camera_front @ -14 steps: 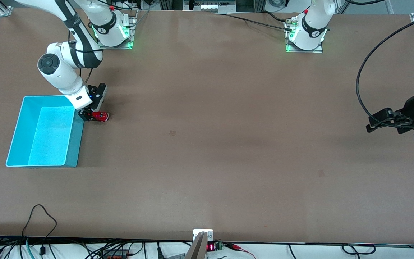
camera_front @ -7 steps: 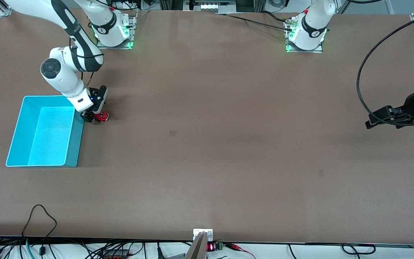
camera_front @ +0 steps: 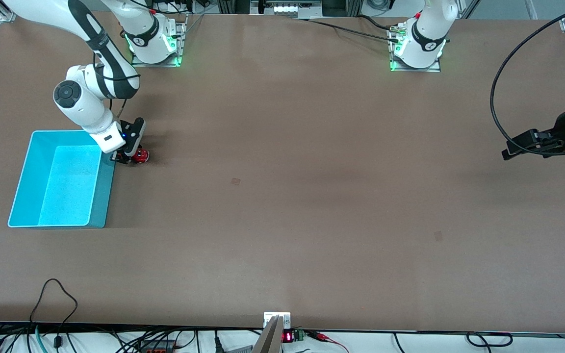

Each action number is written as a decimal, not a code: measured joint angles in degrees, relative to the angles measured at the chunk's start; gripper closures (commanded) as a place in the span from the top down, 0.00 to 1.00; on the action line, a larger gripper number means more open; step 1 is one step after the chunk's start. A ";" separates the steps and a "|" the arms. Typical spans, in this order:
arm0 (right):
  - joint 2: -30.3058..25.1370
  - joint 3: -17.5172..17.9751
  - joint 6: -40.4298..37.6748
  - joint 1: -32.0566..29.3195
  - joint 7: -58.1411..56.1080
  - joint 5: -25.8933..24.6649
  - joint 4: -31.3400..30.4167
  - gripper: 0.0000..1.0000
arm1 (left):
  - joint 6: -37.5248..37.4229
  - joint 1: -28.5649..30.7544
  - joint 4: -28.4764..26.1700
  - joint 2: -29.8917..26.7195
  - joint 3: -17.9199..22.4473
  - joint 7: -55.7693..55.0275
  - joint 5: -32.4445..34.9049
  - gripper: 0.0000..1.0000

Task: Wind red beetle toy and store in blue box
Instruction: 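Lift the red car with the right gripper over the blue box, then lower the car into the blue box and open the right gripper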

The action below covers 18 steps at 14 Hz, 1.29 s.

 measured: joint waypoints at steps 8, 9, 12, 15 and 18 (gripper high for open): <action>-6.72 2.86 -15.94 2.62 23.29 3.17 12.55 0.00 | -0.18 -0.47 -0.37 -1.00 -0.59 -1.15 1.21 1.00; -8.33 3.09 -21.49 3.24 24.59 5.79 16.04 0.00 | -0.34 -0.49 -0.36 -1.01 -0.60 -0.31 1.22 1.00; -10.67 -0.36 -31.15 2.90 27.43 9.05 22.38 0.00 | -2.59 -0.63 -0.35 -1.02 -1.33 1.34 1.22 1.00; -8.61 -10.99 -31.60 1.29 31.77 9.18 22.23 0.00 | -3.13 -0.81 -0.34 -1.03 -2.38 1.36 1.22 1.00; -3.70 -14.04 -28.84 0.69 41.62 9.18 22.20 0.00 | -3.10 -0.74 -0.32 -1.06 -2.35 1.36 1.22 1.00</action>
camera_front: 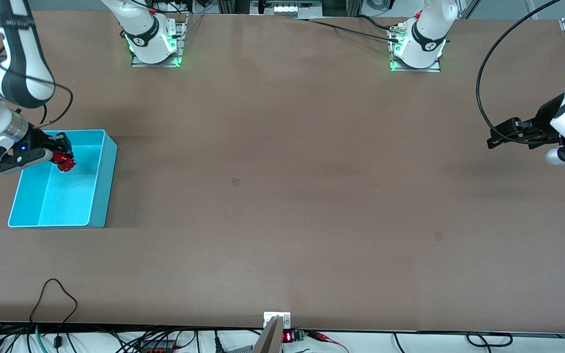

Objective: Wind red beetle toy and store in blue box

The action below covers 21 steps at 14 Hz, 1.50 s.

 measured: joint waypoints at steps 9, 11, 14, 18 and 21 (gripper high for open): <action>13.17 -3.35 12.10 0.02 8.35 -0.01 0.38 0.98 | 1.29 -1.64 0.02 -0.01 1.24 0.00 0.00 1.00; 13.03 -3.61 12.07 -0.05 8.36 -0.01 0.69 1.00 | 1.29 -2.04 -0.03 -0.01 1.91 0.00 0.00 1.00; 9.24 -2.89 6.74 0.44 9.29 -0.01 2.14 1.00 | 1.29 -2.10 -0.08 -0.01 2.41 -0.60 0.00 1.00; -2.04 0.57 -9.94 1.44 10.29 -0.01 6.86 1.00 | 1.29 -2.10 -0.16 -0.01 2.79 -1.83 0.01 1.00; -8.94 4.96 -29.41 1.83 16.77 -0.01 16.03 1.00 | 1.26 -2.09 -0.16 -0.13 2.97 -1.83 0.01 1.00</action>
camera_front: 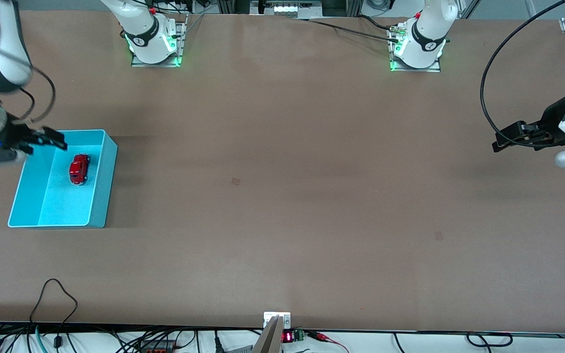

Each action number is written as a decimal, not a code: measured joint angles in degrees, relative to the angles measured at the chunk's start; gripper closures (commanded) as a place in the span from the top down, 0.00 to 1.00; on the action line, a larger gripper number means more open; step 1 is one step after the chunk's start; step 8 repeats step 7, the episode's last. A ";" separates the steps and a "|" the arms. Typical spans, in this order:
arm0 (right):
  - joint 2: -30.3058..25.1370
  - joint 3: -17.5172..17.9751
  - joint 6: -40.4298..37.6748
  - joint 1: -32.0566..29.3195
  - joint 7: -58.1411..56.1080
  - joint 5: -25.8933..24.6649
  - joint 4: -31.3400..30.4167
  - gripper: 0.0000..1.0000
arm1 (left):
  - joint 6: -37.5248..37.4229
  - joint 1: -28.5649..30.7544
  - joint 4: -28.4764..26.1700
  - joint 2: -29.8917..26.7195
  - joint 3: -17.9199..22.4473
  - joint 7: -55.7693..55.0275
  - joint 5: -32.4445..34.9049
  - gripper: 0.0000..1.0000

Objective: Wind red beetle toy and store in blue box

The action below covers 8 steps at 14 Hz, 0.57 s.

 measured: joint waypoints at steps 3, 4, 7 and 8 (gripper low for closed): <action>-1.93 1.87 -14.02 3.29 6.79 0.00 10.26 1.00 | -1.95 -0.13 -0.01 -0.57 -0.39 0.31 0.00 1.00; -1.98 1.90 -16.64 4.37 7.69 0.00 12.70 1.00 | -3.21 -0.31 -0.01 -0.95 -0.99 0.44 0.03 1.00; -1.76 1.86 -19.17 5.64 8.36 0.00 15.00 1.00 | -4.41 -0.71 -0.02 -1.88 -2.30 0.37 0.64 1.00; -1.76 1.86 -19.17 5.64 8.36 0.00 15.00 1.00 | -4.41 -0.71 -0.02 -1.88 -2.30 0.37 0.64 1.00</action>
